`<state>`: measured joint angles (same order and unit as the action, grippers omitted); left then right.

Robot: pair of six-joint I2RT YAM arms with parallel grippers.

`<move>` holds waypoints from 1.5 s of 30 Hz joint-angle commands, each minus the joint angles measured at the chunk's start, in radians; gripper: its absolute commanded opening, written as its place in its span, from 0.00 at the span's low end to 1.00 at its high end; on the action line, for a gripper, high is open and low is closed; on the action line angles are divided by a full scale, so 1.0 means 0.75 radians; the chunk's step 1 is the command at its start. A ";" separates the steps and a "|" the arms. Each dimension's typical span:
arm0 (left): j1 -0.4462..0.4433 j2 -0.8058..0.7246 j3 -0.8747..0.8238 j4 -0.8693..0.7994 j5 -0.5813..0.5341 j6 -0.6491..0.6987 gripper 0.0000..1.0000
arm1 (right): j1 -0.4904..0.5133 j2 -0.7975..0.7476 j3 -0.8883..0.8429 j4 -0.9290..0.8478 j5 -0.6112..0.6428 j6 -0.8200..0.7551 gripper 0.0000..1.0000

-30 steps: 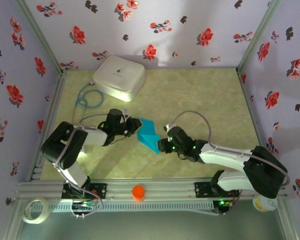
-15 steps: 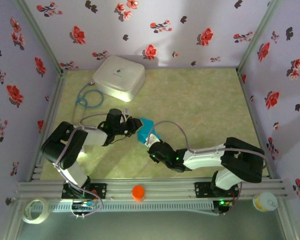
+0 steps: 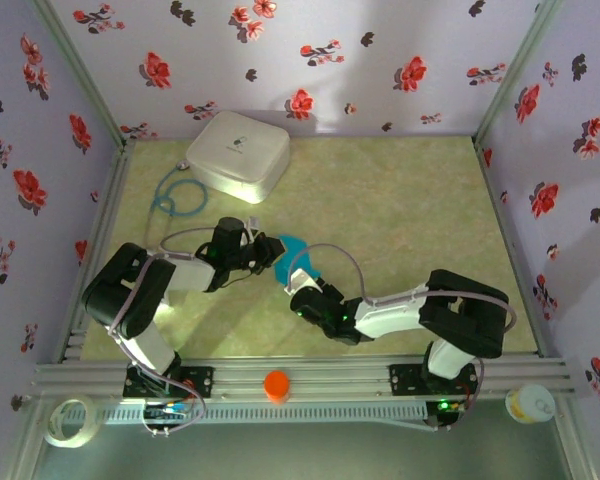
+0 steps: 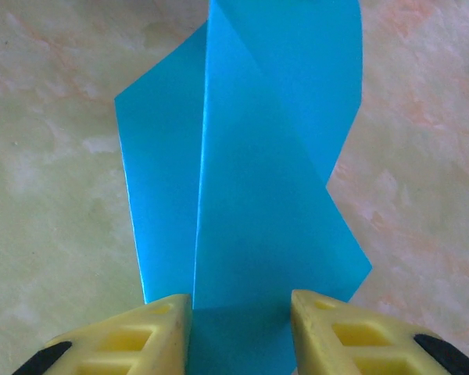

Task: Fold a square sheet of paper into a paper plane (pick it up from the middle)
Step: Fourth fold the wing at the center of the table.

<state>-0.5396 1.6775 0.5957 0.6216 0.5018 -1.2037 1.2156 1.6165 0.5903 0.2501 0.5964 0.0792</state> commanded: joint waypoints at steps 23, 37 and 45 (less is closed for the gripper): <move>-0.005 -0.002 0.031 0.034 0.018 -0.019 0.04 | 0.009 0.009 0.018 0.041 0.081 0.089 0.26; -0.004 0.002 0.035 0.028 0.017 -0.016 0.02 | -0.001 0.019 0.019 0.031 0.089 0.103 0.30; -0.005 -0.001 0.036 0.024 0.018 -0.015 0.01 | -0.012 0.011 0.010 0.045 0.061 0.117 0.27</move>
<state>-0.5396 1.6775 0.5957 0.6216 0.5014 -1.2068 1.2125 1.6180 0.5903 0.2806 0.6289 0.1421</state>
